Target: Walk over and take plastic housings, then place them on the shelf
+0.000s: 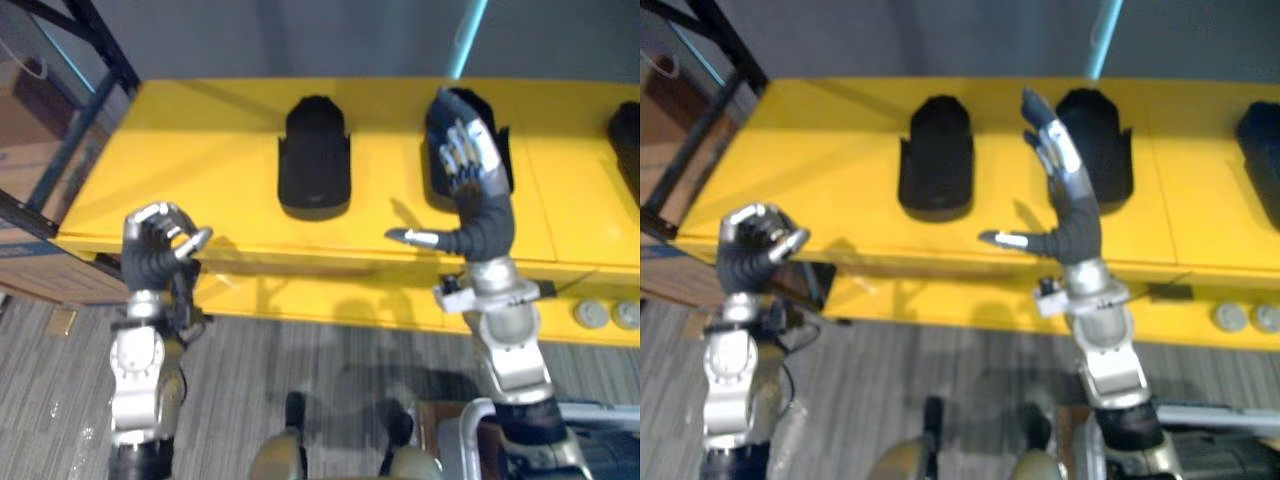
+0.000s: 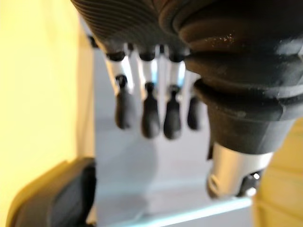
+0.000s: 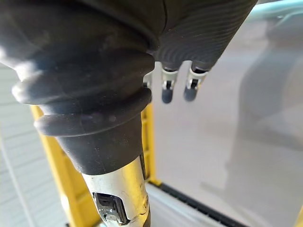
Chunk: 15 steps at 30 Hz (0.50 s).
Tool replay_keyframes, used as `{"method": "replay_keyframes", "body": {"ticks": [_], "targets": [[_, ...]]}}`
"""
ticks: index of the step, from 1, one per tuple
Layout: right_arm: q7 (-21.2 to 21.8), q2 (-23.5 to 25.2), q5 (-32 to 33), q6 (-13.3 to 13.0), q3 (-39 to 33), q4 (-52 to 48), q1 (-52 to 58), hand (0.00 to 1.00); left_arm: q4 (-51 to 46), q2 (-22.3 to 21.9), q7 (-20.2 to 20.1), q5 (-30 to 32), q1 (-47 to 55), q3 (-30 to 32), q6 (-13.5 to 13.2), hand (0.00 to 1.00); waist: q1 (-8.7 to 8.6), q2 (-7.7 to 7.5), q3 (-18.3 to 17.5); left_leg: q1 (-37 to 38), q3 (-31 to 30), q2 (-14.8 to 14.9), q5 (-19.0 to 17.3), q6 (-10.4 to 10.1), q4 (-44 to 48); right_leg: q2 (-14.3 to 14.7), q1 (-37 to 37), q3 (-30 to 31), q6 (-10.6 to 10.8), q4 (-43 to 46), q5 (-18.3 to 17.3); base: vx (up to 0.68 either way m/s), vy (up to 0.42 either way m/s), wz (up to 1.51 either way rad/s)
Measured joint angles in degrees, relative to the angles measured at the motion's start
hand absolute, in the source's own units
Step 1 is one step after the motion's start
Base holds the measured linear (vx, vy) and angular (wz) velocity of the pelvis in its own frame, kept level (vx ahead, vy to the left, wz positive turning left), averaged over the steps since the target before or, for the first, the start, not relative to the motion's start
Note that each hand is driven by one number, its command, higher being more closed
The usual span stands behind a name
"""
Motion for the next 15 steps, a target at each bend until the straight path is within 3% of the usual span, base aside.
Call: {"method": "replay_keyframes", "body": {"ticks": [4, 8, 13, 15], "targets": [[1.67, -1.70, 0.12, 0.50, 0.01, -0.01, -0.65, 0.00, 7.84, 4.29, 3.64, -3.71, -7.69, 2.35, 0.23, 1.00, -2.06, -0.10, 2.63, 1.03, 2.81, -1.10, 0.00, 0.03, 0.04, -1.41, -2.07, 3.56, 0.11, 2.15, -0.09, 0.02, 0.053, -0.31], [5.09, -4.55, 1.61, 1.61, -0.22, -0.69, -0.82, 0.00, 13.53, 7.09, 5.34, -5.03, -12.39, 2.44, 1.61, 1.00, -4.22, 1.00, 4.55, 2.12, 4.40, -1.64, -0.30, 0.44, 0.02, -2.23, -3.66, 5.77, 0.60, 5.40, -1.62, -0.02, 0.024, -0.24], [7.57, -5.79, 4.01, 1.65, -0.24, -1.39, -1.19, 0.00, 21.29, 9.81, 6.18, -7.31, -19.11, 2.59, 2.97, 1.00, -5.25, 1.92, 7.41, 1.79, 6.69, -1.74, -0.26, 0.49, 0.00, -2.35, -7.35, 8.52, 0.32, 9.12, -2.87, -0.06, -0.006, -0.23], [8.44, -5.87, 4.16, 1.89, 0.08, -1.79, -1.38, 0.00, 26.85, 11.69, 6.17, -9.05, -22.56, 2.16, 4.34, 1.00, -6.44, 2.13, 7.64, 1.29, 7.09, -1.75, -0.12, 0.67, 0.00, -2.31, -8.50, 9.24, 0.26, 9.93, -3.05, -0.03, -0.015, -0.11]]}}
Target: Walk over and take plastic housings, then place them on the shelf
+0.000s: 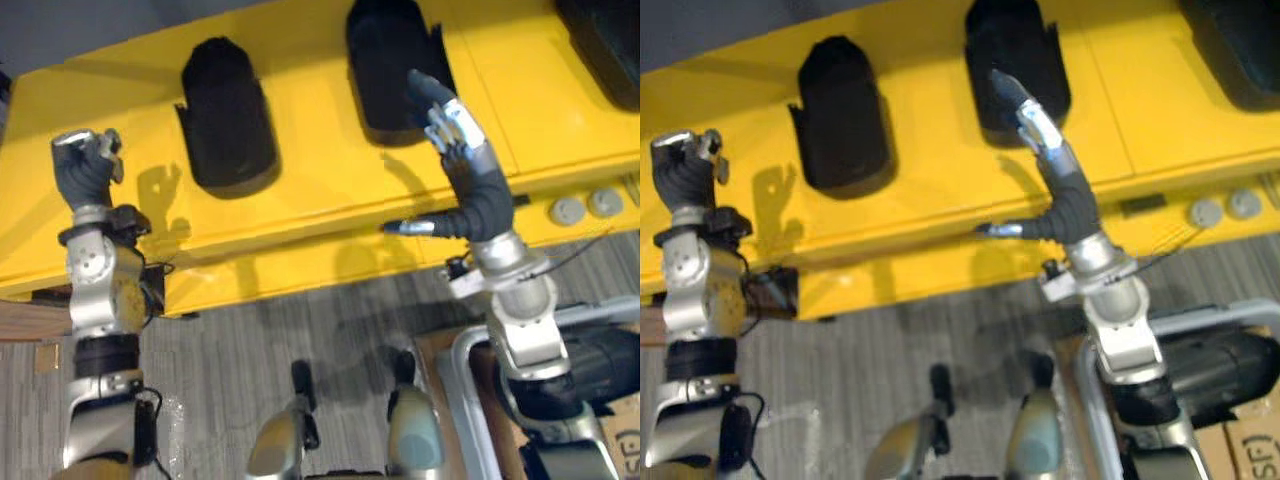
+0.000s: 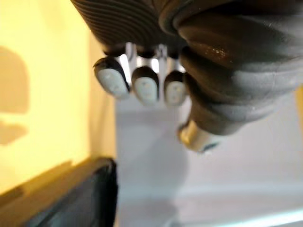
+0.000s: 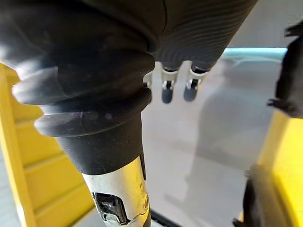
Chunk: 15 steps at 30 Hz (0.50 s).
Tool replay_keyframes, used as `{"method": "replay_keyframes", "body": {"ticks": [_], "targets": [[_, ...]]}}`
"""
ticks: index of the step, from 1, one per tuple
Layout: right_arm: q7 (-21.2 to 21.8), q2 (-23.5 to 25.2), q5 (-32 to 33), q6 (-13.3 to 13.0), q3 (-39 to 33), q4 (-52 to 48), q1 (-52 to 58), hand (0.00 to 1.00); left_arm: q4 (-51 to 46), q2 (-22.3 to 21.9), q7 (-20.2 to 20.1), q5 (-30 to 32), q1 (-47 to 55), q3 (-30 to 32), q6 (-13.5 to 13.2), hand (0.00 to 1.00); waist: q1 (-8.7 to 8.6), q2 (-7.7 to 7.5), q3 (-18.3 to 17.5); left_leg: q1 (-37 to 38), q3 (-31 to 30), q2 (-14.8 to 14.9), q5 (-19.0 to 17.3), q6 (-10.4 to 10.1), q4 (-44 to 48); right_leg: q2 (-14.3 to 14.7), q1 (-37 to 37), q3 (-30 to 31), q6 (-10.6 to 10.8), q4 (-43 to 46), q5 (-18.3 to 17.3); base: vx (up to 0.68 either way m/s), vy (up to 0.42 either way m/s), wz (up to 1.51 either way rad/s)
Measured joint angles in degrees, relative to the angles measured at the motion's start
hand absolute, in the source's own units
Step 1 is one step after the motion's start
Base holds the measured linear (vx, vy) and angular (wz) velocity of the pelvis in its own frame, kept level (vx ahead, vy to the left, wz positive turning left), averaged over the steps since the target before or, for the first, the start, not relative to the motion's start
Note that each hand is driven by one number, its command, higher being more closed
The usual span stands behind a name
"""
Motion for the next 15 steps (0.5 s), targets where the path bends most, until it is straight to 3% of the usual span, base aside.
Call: {"method": "replay_keyframes", "body": {"ticks": [3, 8, 15], "targets": [[0.64, -0.36, 2.28, 0.52, 0.74, -2.05, -0.62, 0.00, 6.56, 2.96, 0.01, -2.75, -4.53, -0.59, 3.48, 1.00, -1.15, 0.24, 0.18, -0.50, 0.33, -0.08, 0.18, 0.19, 0.01, -0.10, -1.48, 1.00, 0.00, 1.28, -0.03, 0.02, -0.017, -0.07], [1.72, -0.47, 3.90, 1.24, 2.81, -2.18, -0.65, 0.00, 9.81, 4.35, -0.03, -3.25, -6.85, -3.36, 8.23, 1.00, -1.44, 0.98, 0.62, -0.37, 1.37, -0.42, 0.18, 0.20, 0.01, -0.14, -2.60, 2.27, 0.04, 2.46, -0.40, 0.03, -0.013, -0.11], [4.21, -0.80, 3.94, 0.48, 5.45, -2.64, -0.62, 0.00, 11.59, 4.37, -0.02, -4.96, -7.59, -4.68, 8.42, 1.00, -1.34, 1.79, 1.02, -0.43, 1.26, -0.46, 0.24, 0.28, 0.00, -0.24, -3.11, 2.22, -0.09, 3.73, -1.22, 0.00, -0.007, 0.01]]}}
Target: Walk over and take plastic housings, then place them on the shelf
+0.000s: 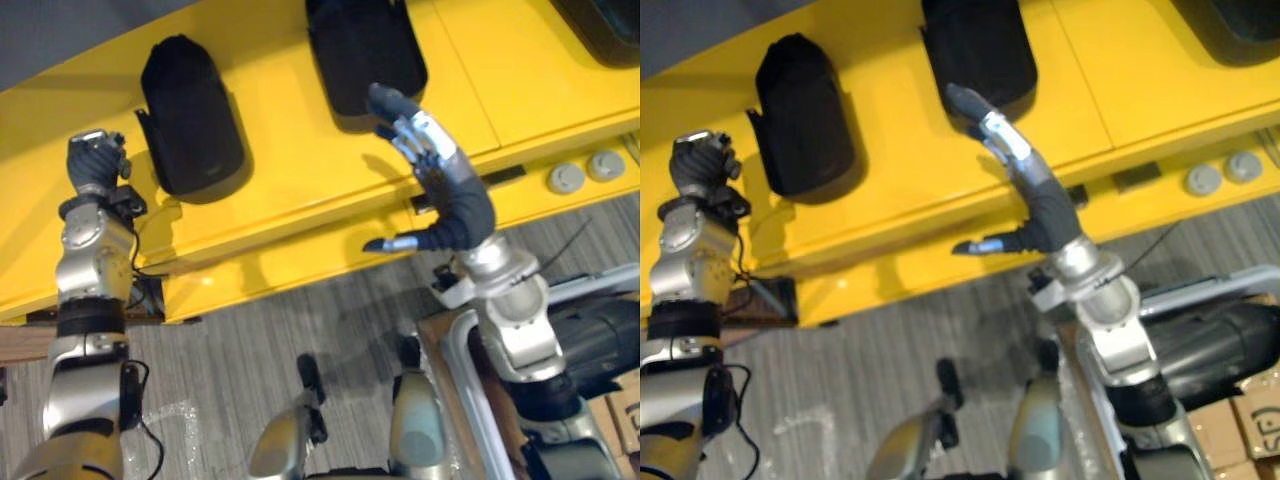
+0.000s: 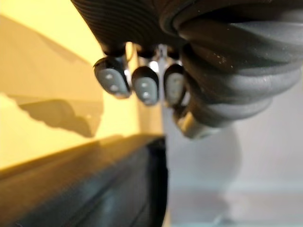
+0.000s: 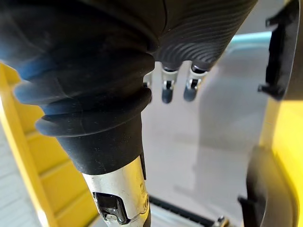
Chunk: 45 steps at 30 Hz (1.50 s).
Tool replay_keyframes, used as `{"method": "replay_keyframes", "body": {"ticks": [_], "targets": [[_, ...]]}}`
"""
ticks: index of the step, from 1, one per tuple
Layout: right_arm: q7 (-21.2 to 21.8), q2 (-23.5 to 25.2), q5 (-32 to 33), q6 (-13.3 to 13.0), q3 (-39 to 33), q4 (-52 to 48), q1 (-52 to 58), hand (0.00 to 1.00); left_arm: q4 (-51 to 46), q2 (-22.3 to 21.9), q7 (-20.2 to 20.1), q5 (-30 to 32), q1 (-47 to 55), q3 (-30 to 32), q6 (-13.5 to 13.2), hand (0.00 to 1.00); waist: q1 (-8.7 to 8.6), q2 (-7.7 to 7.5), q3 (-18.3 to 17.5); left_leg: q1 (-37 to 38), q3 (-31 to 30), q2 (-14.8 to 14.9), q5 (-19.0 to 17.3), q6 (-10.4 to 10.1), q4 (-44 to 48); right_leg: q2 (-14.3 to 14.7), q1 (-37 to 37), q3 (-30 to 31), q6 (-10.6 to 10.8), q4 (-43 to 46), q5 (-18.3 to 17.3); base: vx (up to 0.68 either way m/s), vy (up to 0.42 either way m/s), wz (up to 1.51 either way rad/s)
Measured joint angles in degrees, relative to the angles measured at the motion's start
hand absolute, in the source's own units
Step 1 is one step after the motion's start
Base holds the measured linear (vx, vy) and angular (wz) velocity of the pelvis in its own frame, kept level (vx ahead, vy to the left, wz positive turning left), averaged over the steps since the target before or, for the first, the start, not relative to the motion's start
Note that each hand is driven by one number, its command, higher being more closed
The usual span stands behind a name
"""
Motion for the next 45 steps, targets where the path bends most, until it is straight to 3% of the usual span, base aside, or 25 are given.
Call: {"method": "replay_keyframes", "body": {"ticks": [1, 8, 12, 14, 15, 18, 20, 22, 24, 29, 35, 37, 39, 43, 45], "targets": [[0.01, -0.03, -0.02, -0.16, 0.80, -0.90, 0.03, 0.00, 0.05, 0.01, -0.02, 0.00, -0.06, -0.04, 0.18, 0.00, 0.09, 0.00, 0.00, -0.06, -0.03, -0.03, 0.01, 0.01, 0.00, -0.02, 0.01, -0.02, 0.01, -0.03, 0.01, 0.00, 0.000, 0.00], [-0.59, 0.03, -0.34, -0.71, 1.39, -1.26, 2.48, 0.00, 2.11, 2.16, 0.04, 0.13, -3.34, -0.55, -1.00, 0.00, 0.08, -0.02, -0.01, 0.47, -1.19, 0.36, 0.02, 0.05, 0.00, 0.33, 2.38, -1.67, 0.19, -1.96, 0.50, 0.04, -0.017, 0.07], [-1.35, 0.20, -1.04, -1.40, 1.32, -1.52, 8.24, 0.00, -3.00, 5.43, 2.41, 2.00, -2.45, 0.77, -5.78, 0.00, 0.45, -0.61, -0.51, 4.32, -1.44, 1.22, -0.15, 0.15, -0.02, 1.37, 9.13, -3.63, 0.13, -6.14, 1.12, 0.08, -0.009, 0.10], [-1.34, 0.49, -2.21, -2.36, 1.37, -1.53, 10.55, 0.00, -10.47, 5.28, 2.65, 3.96, 3.24, 3.61, -8.94, 0.00, 0.80, -0.53, -3.52, 4.85, -1.44, 1.78, -0.99, -0.07, -0.03, 2.12, 11.15, -4.71, 0.14, -9.02, 1.95, 0.07, -0.002, 0.03], [-1.37, 1.03, -2.35, -2.54, 1.32, -1.53, 12.69, 0.00, -15.20, 3.51, 2.59, 5.34, 8.16, 5.47, -10.62, 0.00, 1.27, -0.74, -6.31, 5.29, -1.41, 2.06, -1.39, -0.25, -0.04, 2.66, 12.80, -5.04, 0.25, -11.48, 2.70, 0.12, -0.004, 0.00], [-1.06, 2.57, -2.32, -2.46, 1.34, -1.53, 17.02, 0.00, -25.61, -2.72, 2.41, 7.46, 19.64, 8.06, -11.89, 0.00, 2.59, -1.41, -11.76, 7.08, -1.57, 2.65, -2.37, -0.72, -0.04, 3.36, 16.76, -6.14, 0.30, -15.49, 3.58, 0.12, -0.010, 0.05], [-0.55, 4.41, -2.77, -2.27, 1.37, -1.46, 20.76, 0.00, -37.85, -11.98, 1.96, 9.35, 32.96, 9.02, -12.35, 0.00, 4.25, -2.30, -15.82, 8.45, -1.87, 2.83, -3.32, -1.15, -0.05, 3.87, 19.56, -7.31, 0.32, -17.55, 3.60, 0.10, -0.011, 0.15], [-0.62, 5.66, -4.16, -2.27, 1.39, -1.16, 22.64, 0.00, -43.33, -18.66, 1.73, 11.73, 41.21, 8.66, -12.99, 0.00, 5.11, -3.02, -17.07, 8.87, -3.16, 3.08, -3.63, -1.22, -0.06, 4.23, 21.12, -8.76, 0.31, -18.20, 3.59, 0.02, -0.009, 0.27], [-1.98, 6.80, -5.13, -2.32, 1.82, 0.81, 22.89, 0.00, -45.51, -25.50, 2.65, 14.10, 49.67, 7.79, -13.78, 0.00, 7.03, -4.06, -18.38, 9.08, -3.63, 3.18, -3.73, -1.34, -0.36, 4.33, 21.82, -9.67, 0.09, -18.55, 3.30, -0.07, -0.011, 0.20], [-5.36, 10.08, -2.65, -1.92, 2.00, 6.53, 22.73, 0.00, -45.60, -31.15, 7.25, 18.13, 59.06, 2.45, -14.26, 0.00, 9.03, -5.93, -20.23, 8.88, -4.59, 2.97, -3.81, -1.52, -0.44, 4.06, 22.29, -10.89, -0.03, -18.55, 2.84, -0.07, 0.005, 0.11], [-6.24, 11.01, 0.89, -1.17, 3.07, 11.13, 22.75, 0.00, -45.04, -34.30, 5.97, 16.63, 63.22, -1.27, -16.62, 0.00, 9.84, -7.76, -22.37, 7.34, -6.65, 2.93, -3.13, -1.87, -0.44, 4.14, 22.29, -12.97, -0.09, -18.66, 2.82, 0.00, -0.006, 0.19], [-5.04, 11.08, 0.91, -1.05, 3.55, 11.13, 22.55, 0.00, -45.11, -34.21, 4.42, 16.30, 63.16, -2.97, -18.34, 0.00, 10.28, -7.85, -22.57, 7.09, -7.46, 2.83, -2.68, -1.49, -0.44, 4.09, 22.50, -13.98, -0.09, -18.66, 3.09, 0.01, -0.012, 0.18], [-1.12, 10.77, 0.93, -0.19, 5.08, 11.58, 22.21, 0.00, -45.36, -33.76, 2.64, 18.78, 62.89, -4.69, -19.25, 0.00, 10.89, -8.05, -22.70, 7.03, -7.68, 2.86, -2.65, -1.52, -0.43, 4.12, 22.58, -14.28, -0.01, -18.61, 3.19, 0.01, -0.008, 0.08], [5.29, 8.30, 0.75, 1.95, 9.84, 15.60, 19.93, 0.00, -45.38, -33.64, 0.21, 19.03, 61.08, -5.74, -19.29, 0.00, 11.56, -8.36, -22.74, 6.55, -7.95, 2.83, -2.65, -1.52, -0.44, 4.12, 22.45, -14.54, -0.01, -18.61, 3.20, 0.00, -0.004, 0.03], [6.05, 7.75, 0.56, 2.09, 10.62, 16.31, 19.61, 0.00, -45.38, -33.46, -0.10, 18.98, 60.66, -6.39, -19.25, 0.00, 11.61, -8.58, -22.78, 6.00, -8.40, 2.80, -2.53, -1.52, -0.44, 4.13, 22.18, -14.94, -0.01, -18.61, 3.20, -0.01, -0.014, 0.14]]}}
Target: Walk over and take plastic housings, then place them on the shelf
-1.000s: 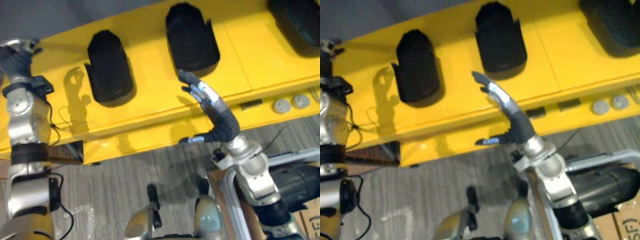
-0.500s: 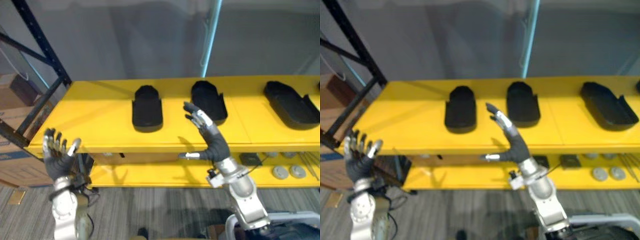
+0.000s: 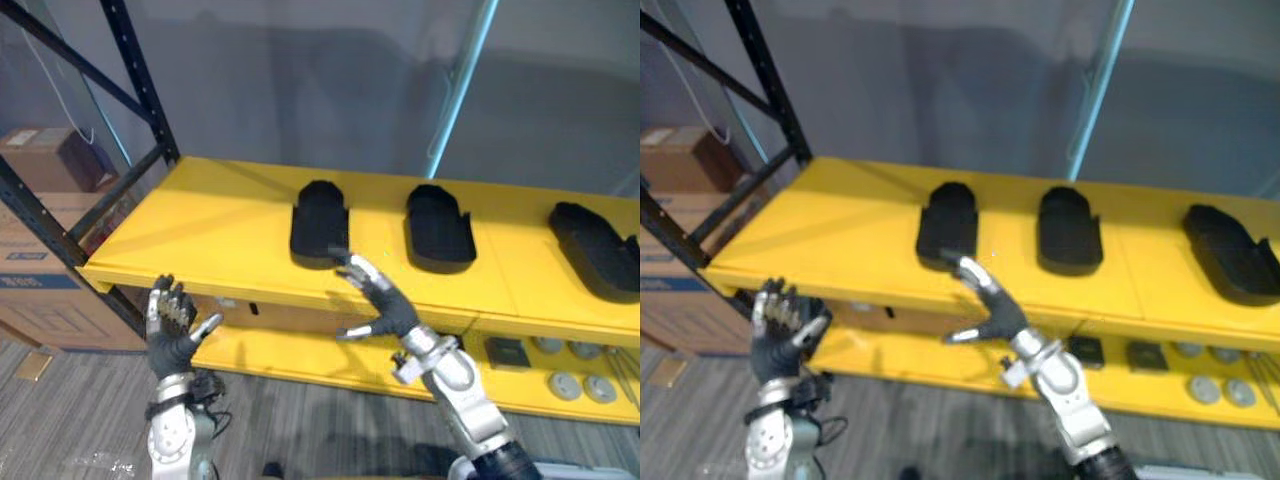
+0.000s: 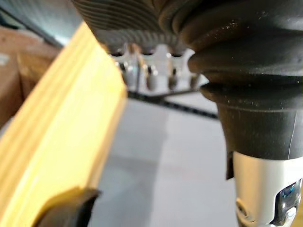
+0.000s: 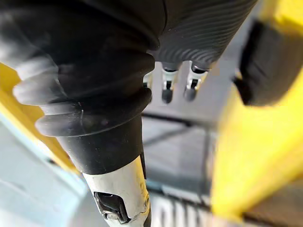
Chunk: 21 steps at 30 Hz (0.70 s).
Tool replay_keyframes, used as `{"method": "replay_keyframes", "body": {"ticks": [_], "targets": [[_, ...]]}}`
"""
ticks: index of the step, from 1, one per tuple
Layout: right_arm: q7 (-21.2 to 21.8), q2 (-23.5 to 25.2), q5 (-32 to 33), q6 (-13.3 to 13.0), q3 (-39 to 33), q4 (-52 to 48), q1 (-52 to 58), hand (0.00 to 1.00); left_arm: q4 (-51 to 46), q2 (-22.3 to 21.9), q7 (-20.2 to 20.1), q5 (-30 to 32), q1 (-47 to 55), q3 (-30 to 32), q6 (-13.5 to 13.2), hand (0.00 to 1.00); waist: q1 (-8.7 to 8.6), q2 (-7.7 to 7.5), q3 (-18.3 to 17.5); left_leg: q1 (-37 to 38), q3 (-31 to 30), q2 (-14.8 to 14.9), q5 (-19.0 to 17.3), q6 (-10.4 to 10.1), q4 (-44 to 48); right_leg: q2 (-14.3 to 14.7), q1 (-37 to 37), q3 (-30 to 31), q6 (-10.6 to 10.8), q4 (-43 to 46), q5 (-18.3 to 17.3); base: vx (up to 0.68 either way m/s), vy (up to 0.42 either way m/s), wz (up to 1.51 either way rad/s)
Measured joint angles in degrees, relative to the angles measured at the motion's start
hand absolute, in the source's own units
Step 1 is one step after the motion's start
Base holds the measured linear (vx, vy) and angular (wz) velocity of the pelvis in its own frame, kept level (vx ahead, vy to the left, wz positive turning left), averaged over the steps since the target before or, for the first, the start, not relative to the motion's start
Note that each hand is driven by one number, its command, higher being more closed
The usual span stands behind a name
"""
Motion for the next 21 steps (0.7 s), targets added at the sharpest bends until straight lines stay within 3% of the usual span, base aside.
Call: {"method": "replay_keyframes", "body": {"ticks": [8, 15, 21], "targets": [[-0.30, -0.19, 1.54, 0.01, 2.47, 3.88, -5.33, 0.00, 0.57, 1.86, -0.17, -0.28, 0.79, -2.61, 0.37, 0.00, 1.74, -1.48, 0.42, -1.04, -1.29, -0.19, 0.37, 0.02, -0.03, -0.04, -0.44, -1.13, -0.08, 0.35, -0.02, 0.00, -0.008, 0.06], [-10.56, 2.63, -7.03, -1.39, 3.47, 10.99, -7.17, 0.00, 2.70, 1.84, -0.41, -0.28, 0.84, -4.79, 0.37, 0.00, 2.04, -1.12, 1.17, -1.19, -2.44, -0.26, 0.83, 0.08, -0.05, -0.20, -0.44, -2.39, -0.62, 1.22, -0.98, -0.02, -0.009, 0.06], [-12.33, 3.65, -10.79, -2.21, 3.48, 16.98, -11.23, 0.00, 2.70, 1.81, -2.16, -0.38, 1.01, -5.14, 0.38, 0.00, 2.91, -1.26, 1.56, -1.37, -4.17, -0.43, 1.22, -0.01, -0.03, -0.17, 0.52, -4.17, -0.45, 1.25, -1.03, -0.01, -0.020, 0.14]]}}
